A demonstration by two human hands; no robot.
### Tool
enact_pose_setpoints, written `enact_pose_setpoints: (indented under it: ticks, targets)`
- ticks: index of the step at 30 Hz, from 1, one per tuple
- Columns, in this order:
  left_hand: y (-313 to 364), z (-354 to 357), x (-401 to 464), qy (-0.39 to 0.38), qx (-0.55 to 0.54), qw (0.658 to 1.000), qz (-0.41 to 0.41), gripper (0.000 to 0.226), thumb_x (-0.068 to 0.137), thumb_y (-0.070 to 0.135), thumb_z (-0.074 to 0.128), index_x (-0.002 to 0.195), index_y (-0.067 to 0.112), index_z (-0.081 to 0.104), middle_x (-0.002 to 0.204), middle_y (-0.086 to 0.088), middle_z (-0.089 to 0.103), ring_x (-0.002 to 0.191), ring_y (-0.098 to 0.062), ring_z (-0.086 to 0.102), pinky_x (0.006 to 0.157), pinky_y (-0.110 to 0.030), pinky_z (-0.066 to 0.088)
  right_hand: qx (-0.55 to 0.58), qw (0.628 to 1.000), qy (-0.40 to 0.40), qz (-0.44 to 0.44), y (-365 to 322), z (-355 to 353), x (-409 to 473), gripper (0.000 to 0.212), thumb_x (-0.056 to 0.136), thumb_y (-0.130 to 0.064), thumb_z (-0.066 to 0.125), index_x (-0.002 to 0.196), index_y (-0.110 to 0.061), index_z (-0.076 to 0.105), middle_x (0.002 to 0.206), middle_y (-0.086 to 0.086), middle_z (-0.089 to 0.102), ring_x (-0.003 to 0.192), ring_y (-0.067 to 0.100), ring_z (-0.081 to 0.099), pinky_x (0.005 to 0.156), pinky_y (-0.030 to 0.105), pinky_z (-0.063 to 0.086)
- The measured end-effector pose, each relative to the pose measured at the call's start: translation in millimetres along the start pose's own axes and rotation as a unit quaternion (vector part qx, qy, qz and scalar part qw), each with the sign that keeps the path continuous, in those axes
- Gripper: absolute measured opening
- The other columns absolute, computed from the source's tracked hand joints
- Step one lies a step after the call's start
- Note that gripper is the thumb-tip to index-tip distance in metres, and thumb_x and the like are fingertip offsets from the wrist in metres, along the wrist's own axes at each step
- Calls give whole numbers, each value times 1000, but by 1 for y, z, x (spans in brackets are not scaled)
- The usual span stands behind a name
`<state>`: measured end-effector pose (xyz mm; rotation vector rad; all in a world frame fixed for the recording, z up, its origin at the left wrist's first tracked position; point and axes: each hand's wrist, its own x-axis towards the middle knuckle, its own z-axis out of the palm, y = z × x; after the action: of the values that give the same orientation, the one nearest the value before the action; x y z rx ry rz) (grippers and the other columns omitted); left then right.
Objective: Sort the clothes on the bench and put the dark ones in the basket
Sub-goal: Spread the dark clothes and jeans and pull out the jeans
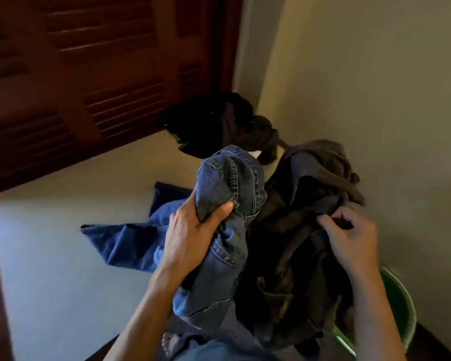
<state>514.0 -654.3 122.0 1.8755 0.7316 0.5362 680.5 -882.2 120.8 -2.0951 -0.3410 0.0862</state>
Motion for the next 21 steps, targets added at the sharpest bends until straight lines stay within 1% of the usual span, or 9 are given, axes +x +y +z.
enact_pose_setpoints:
  ticks: [2, 3, 6, 8, 10, 13, 16, 18, 21]
  targets:
    - [26, 30, -11, -26, -4, 999, 23, 43, 83, 60, 69, 117, 32, 64, 98, 19, 73, 95, 3, 67, 78, -25, 54, -4, 1000, 18, -1, 15, -45, -9, 31, 85, -10, 72, 68, 3, 50, 67, 22, 50, 60, 24, 48, 58, 28, 33]
    - [37, 45, -17, -37, -9, 999, 31, 45, 83, 59, 69, 119, 33, 64, 100, 20, 73, 96, 6, 66, 79, -22, 53, -9, 1000, 21, 2, 24, -68, -15, 31, 85, -11, 73, 67, 2, 51, 67, 20, 52, 61, 23, 50, 59, 30, 35]
    - [65, 90, -39, -69, -21, 997, 41, 41, 85, 53, 70, 121, 34, 65, 102, 23, 72, 96, 7, 66, 79, -21, 52, -1, 999, 25, 41, 59, -132, -31, 32, 85, -14, 74, 64, -1, 54, 59, 9, 54, 56, 13, 51, 57, 30, 37]
    - [78, 118, -51, -87, -29, 995, 37, 36, 87, 49, 71, 118, 33, 67, 100, 20, 73, 94, 6, 66, 78, -22, 52, 25, 996, 41, 78, 88, -165, -38, 30, 86, -12, 73, 63, -2, 56, 55, 0, 54, 54, 6, 52, 59, 26, 40]
    - [89, 146, -58, -99, -28, 994, 31, 31, 85, 49, 72, 111, 31, 69, 93, 19, 73, 90, 4, 67, 77, -25, 53, 48, 989, 77, 116, 125, -190, -39, 26, 86, -10, 74, 65, -2, 61, 57, -1, 60, 59, 9, 57, 63, 31, 45]
    - [99, 182, -62, -114, -19, 993, 24, 35, 84, 54, 73, 107, 29, 70, 93, 14, 74, 90, -2, 69, 84, -36, 58, 49, 976, 118, 178, 195, -206, -25, 16, 85, -11, 75, 69, -9, 73, 67, 2, 71, 71, 18, 66, 71, 32, 53]
    - [104, 209, -59, -135, -18, 990, 35, 40, 83, 60, 72, 108, 30, 69, 96, 11, 75, 94, -8, 71, 87, -45, 58, 36, 954, 186, 233, 255, -207, -6, 21, 88, -11, 68, 68, -17, 71, 74, 4, 71, 74, 17, 64, 73, 32, 50]
    - [107, 225, -56, -168, -27, 985, 41, 44, 80, 66, 70, 108, 32, 68, 98, 11, 75, 95, -9, 71, 88, -45, 58, 50, 939, 226, 255, 277, -204, 8, 23, 90, -6, 63, 68, -13, 66, 73, 9, 66, 73, 18, 58, 73, 31, 44]
    - [110, 251, -48, -220, -44, 974, 45, 50, 79, 68, 69, 113, 32, 67, 104, 11, 75, 101, -10, 71, 92, -47, 56, 61, 931, 242, 266, 291, -199, 27, 20, 89, -1, 62, 70, -7, 63, 70, 11, 61, 71, 17, 53, 70, 30, 42]
